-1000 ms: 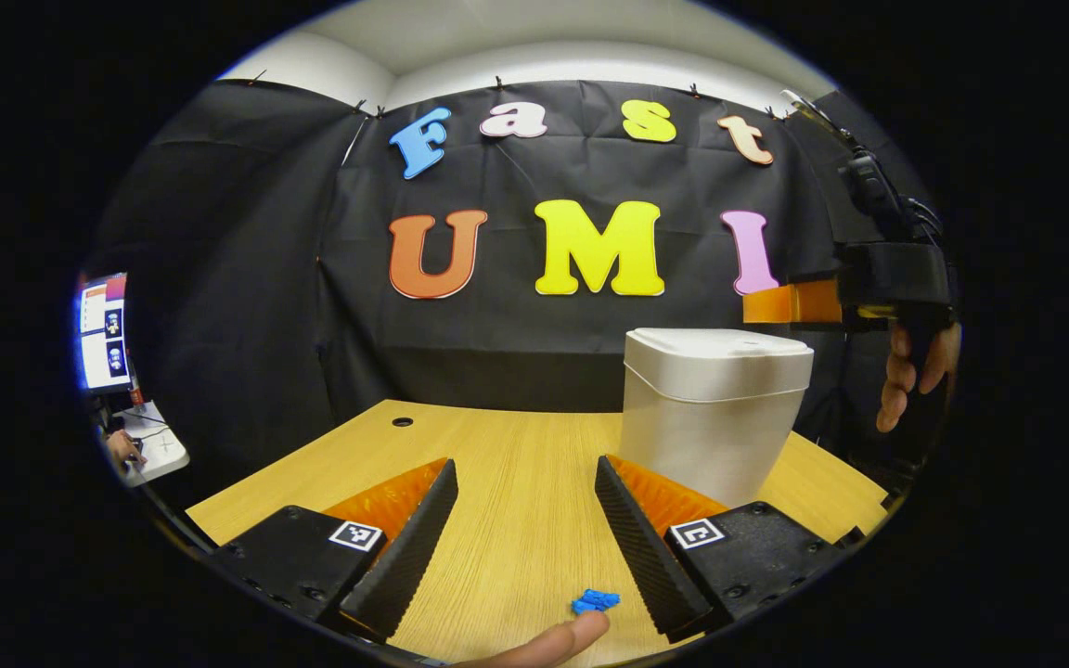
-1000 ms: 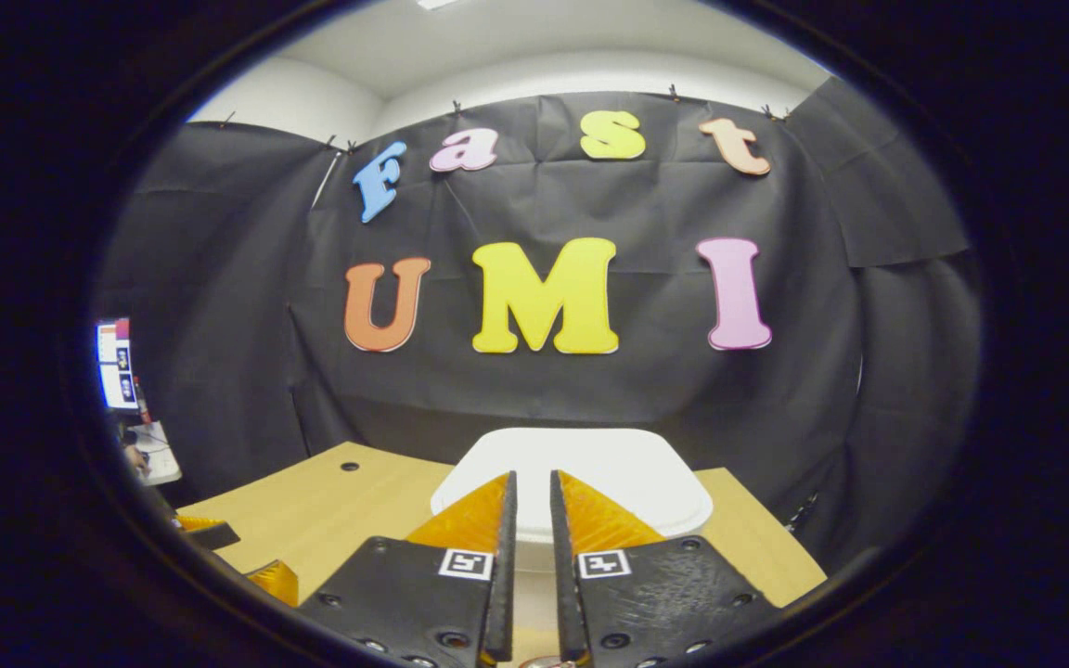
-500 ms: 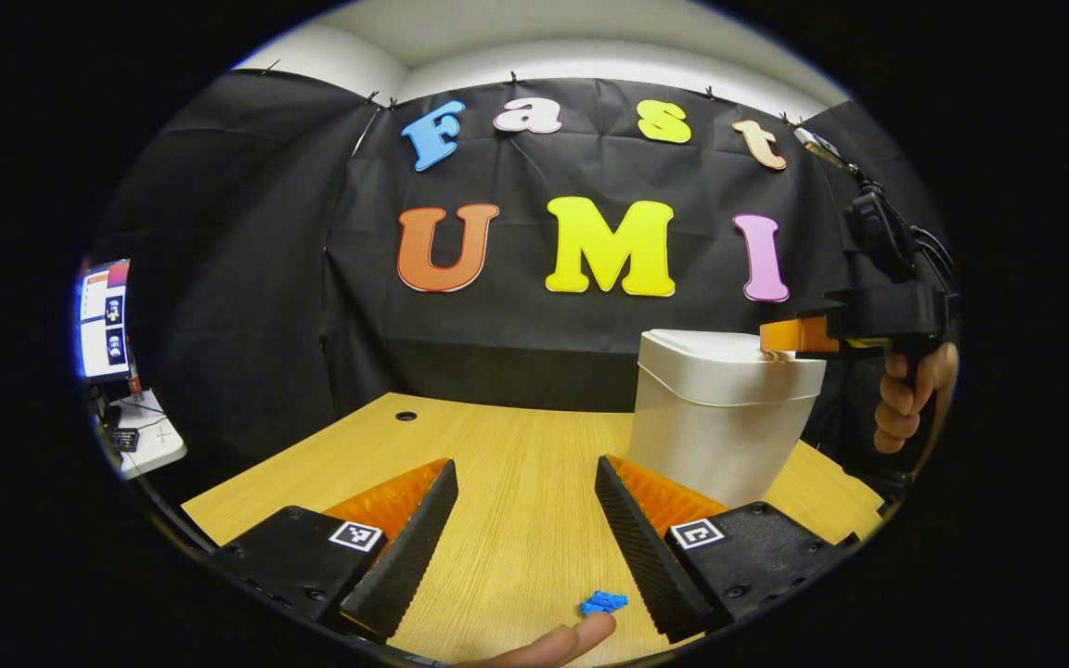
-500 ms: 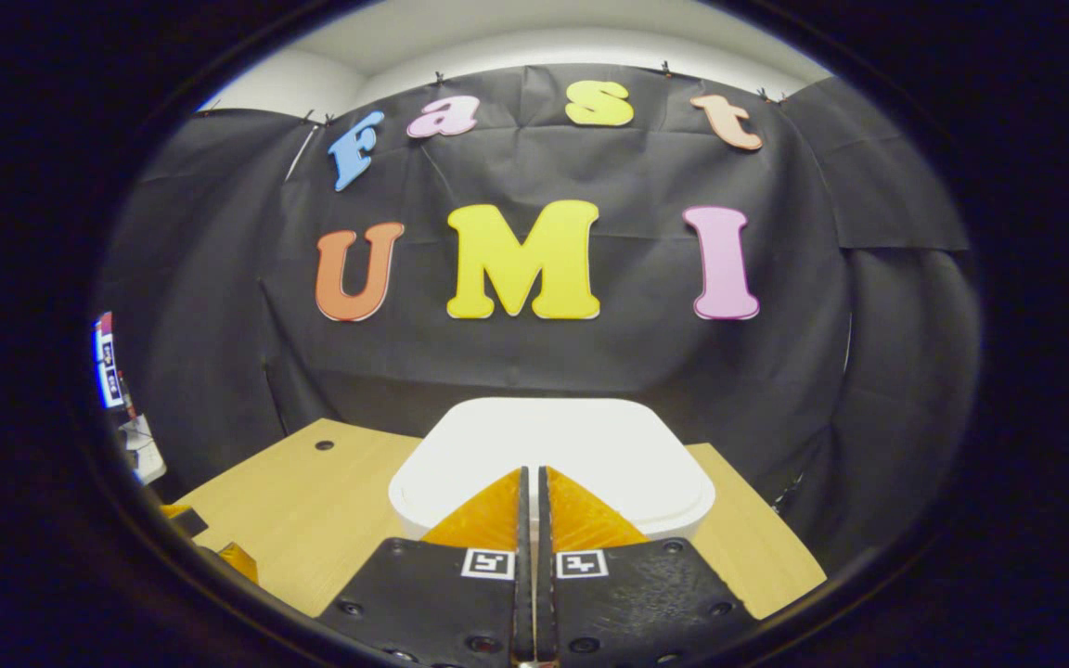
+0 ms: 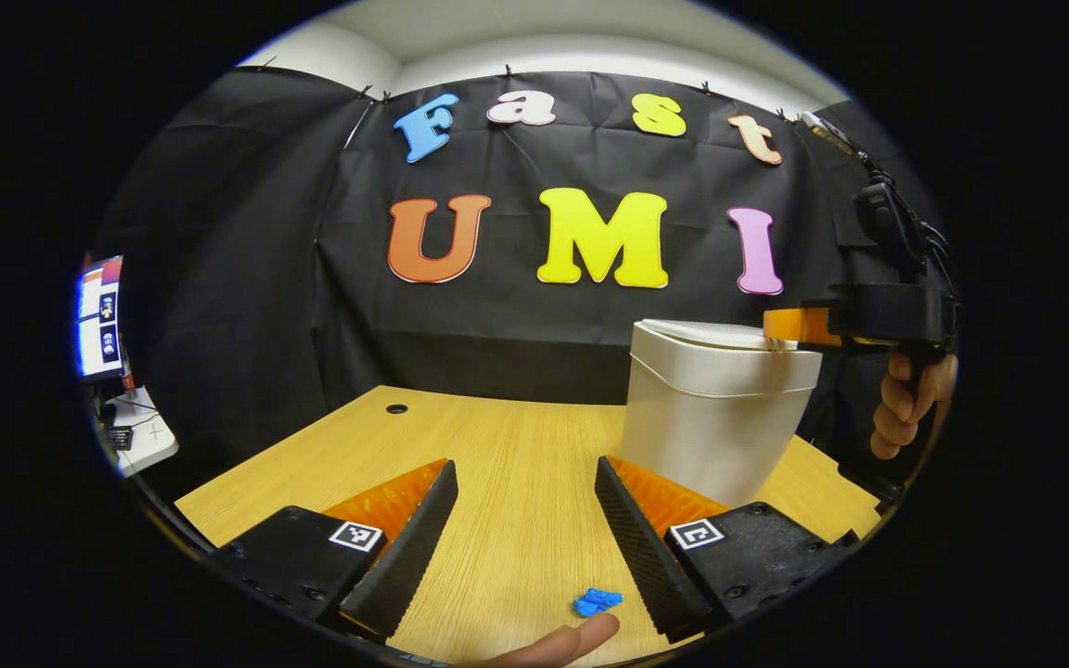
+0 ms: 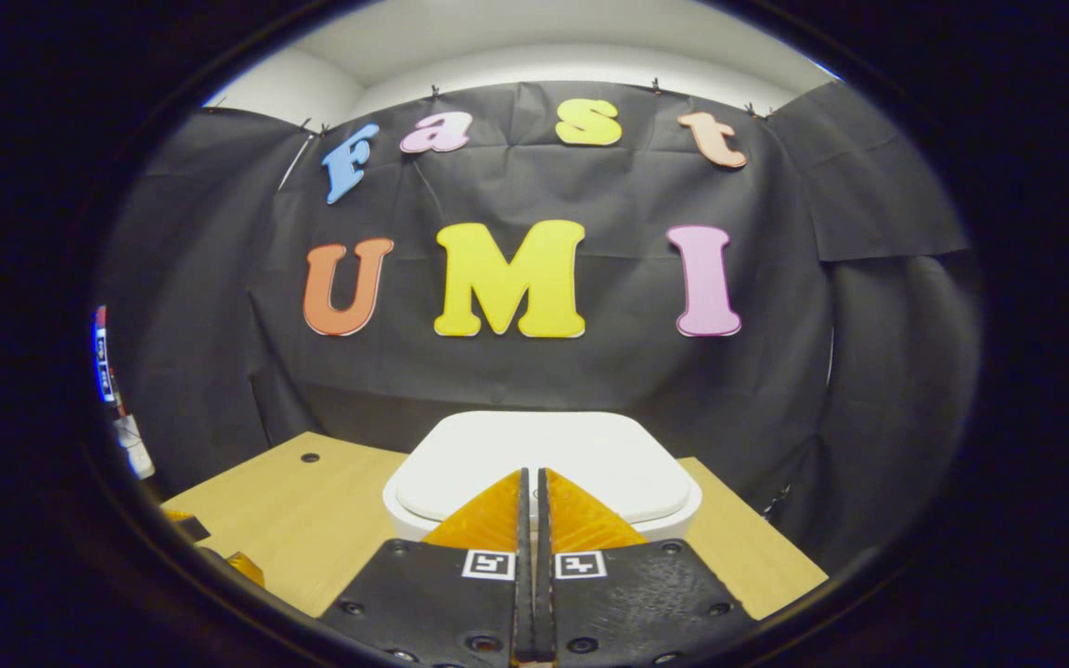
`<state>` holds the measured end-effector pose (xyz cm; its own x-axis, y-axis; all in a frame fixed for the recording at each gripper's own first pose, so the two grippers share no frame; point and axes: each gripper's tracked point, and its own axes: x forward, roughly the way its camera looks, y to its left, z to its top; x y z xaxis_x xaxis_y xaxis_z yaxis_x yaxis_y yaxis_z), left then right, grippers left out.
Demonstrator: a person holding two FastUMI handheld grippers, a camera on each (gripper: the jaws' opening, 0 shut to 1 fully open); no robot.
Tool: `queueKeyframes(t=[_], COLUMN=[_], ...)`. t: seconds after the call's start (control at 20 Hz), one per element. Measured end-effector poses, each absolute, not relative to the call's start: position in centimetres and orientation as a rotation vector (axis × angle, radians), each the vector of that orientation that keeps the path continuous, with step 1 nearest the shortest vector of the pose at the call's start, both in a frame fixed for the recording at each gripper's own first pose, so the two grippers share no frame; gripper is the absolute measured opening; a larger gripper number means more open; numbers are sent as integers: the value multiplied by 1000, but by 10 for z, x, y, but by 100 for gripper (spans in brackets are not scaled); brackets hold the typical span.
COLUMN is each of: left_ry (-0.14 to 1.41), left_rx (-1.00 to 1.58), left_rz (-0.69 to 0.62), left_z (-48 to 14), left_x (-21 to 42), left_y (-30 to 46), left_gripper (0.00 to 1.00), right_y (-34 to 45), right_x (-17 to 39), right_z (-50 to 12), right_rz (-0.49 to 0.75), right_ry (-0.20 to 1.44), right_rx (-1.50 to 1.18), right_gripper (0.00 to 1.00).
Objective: Press the lid of the desktop garbage bin to open it, pick up the crumpled paper on the desktop and throw it into the bin, then pick up the pop can on the desktop and drop it into the bin, and finally close the garbage bin lid.
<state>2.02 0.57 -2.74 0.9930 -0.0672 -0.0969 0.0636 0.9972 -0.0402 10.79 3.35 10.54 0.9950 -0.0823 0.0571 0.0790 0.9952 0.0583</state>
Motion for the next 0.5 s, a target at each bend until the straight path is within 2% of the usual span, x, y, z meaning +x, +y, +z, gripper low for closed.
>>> queueKeyframes(t=[0.1,0.15,0.2,0.25,0.3,0.35,0.4,0.45,0.5], left_ry=[103,106,108,110,113,115,118,121,122], left_rx=[-32,-32,-32,-34,-37,-37,-40,-42,-45], left_rz=[-64,-67,-70,-73,-75,-80,-83,-87,-92], left_z=[-30,-30,-31,-32,-33,-34,-35,-36,-36], left_x=[21,22,22,22,22,21,22,22,23], left_y=[4,3,1,0,-1,-3,-5,-6,-7], left_gripper=[96,96,96,96,96,96,96,96,96], right_y=[48,50,47,43,42,44,44,44,43], right_x=[92,86,80,72,65,60,55,51,47], right_z=[110,109,109,108,107,104,104,100,97], right_rz=[-39,-31,-49,-58,-56,-45,-35,-23,-19], right_ry=[-96,-108,-117,-126,-130,-134,-135,-132,-125], right_rx=[52,29,2,-12,-9,6,22,32,38], right_gripper=[1,29,40,49,54,66,69,82,82])
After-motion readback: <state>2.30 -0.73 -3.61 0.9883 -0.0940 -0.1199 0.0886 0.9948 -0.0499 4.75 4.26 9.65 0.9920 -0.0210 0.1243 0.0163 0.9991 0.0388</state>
